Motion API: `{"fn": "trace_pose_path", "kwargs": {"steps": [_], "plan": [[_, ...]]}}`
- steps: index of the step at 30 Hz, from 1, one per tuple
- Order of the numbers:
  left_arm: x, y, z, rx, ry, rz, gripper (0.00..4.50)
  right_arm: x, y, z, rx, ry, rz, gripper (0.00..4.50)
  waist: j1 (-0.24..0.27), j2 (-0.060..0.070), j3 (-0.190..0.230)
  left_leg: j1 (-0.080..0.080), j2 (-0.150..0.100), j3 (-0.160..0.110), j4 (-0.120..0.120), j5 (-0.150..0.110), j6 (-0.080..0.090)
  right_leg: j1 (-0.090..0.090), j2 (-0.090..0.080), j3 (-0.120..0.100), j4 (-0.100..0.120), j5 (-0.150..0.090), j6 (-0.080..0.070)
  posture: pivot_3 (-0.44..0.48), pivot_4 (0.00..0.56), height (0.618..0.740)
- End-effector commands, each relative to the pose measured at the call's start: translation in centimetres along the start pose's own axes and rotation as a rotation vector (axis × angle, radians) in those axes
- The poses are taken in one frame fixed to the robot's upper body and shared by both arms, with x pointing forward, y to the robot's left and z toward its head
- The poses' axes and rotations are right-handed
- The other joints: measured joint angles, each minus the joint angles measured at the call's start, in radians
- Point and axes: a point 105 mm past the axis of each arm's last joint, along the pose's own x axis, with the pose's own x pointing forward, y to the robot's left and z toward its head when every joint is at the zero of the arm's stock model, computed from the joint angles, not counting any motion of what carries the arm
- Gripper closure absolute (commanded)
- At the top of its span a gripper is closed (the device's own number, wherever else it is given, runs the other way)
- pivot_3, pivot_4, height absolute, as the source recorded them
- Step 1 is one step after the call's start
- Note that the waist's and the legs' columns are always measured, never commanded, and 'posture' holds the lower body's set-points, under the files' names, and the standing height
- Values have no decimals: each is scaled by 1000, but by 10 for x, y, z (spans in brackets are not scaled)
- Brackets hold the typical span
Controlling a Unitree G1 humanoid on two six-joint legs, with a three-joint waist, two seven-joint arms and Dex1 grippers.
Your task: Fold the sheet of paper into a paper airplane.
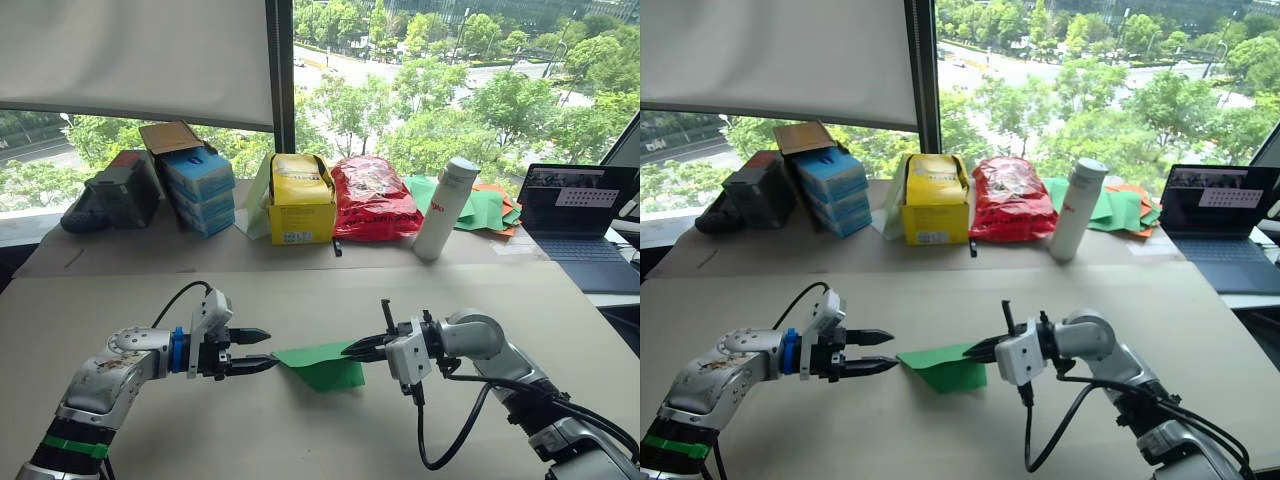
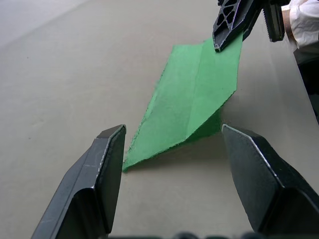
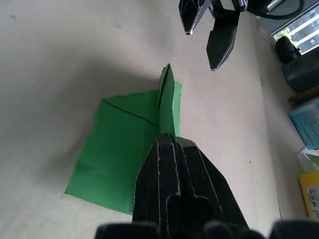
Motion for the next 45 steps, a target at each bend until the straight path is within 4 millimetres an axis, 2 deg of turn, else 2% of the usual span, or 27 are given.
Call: {"fn": "trace_pose_path", "kwargs": {"steps": [1,7,10,13,19,23,28,30,31,33,37,45], "plan": [[-3,-4,9,28,-17,-2,1243,0,-5,1,-47,-23,5,4430,-1,0,0,0,0,0,0,0,0,0,-1,0,0,0,0,0,150,740],[-3,-6,8,26,-10,2,1243,3,-3,-6,-3,4,65,4430,-10,0,0,0,1,0,0,0,-1,0,-2,1,0,0,-1,0,150,740],[-4,-7,9,27,-12,5,1243,4,-5,-6,22,18,54,3638,-11,0,0,0,1,-1,0,0,-1,-1,-3,1,0,0,-1,0,150,740],[-4,-7,9,28,-13,6,1243,3,-8,-6,28,26,34,2519,-11,1,0,0,1,-1,0,0,-1,-1,-4,3,0,0,-1,0,150,740],[0,-4,15,51,-24,15,1243,-3,-12,12,50,18,-26,519,-7,1,0,-1,1,-2,-1,0,-2,-1,-5,4,0,0,-1,0,150,740],[5,0,25,53,-65,7,1243,-5,-8,32,172,6,-85,519,2,1,0,-1,1,-2,-1,-1,-2,-2,-6,4,0,1,-1,0,150,740],[14,-4,37,75,-104,-85,2671,-2,-14,54,426,-30,-288,498,5,1,0,-2,1,-2,-1,-2,-2,-2,-7,4,0,1,-2,0,150,740],[19,0,38,95,-97,-94,3374,-3,-18,56,522,-44,-351,498,6,1,0,-2,1,-2,-1,-2,-2,-2,-6,4,0,1,-2,0,150,740],[24,3,38,112,-89,-95,3902,-3,-17,55,562,-38,-371,498,6,1,0,-2,1,-2,-1,-2,-2,-2,-6,4,0,1,-2,0,150,740],[34,11,34,152,-56,-91,4438,-3,-13,54,620,-20,-387,498,10,1,0,-1,1,-2,-1,-2,-2,-2,-6,3,0,1,-2,0,150,740],[49,22,21,238,21,-96,4476,-3,-4,55,689,5,-386,498,15,1,0,-2,0,-1,-1,-3,-1,-2,-4,1,-1,1,-2,0,150,740],[59,16,-1,283,88,-155,4476,-10,7,59,726,47,-403,498,12,1,0,-3,0,1,1,-7,7,-2,3,-2,-1,1,-1,0,150,740]]}}
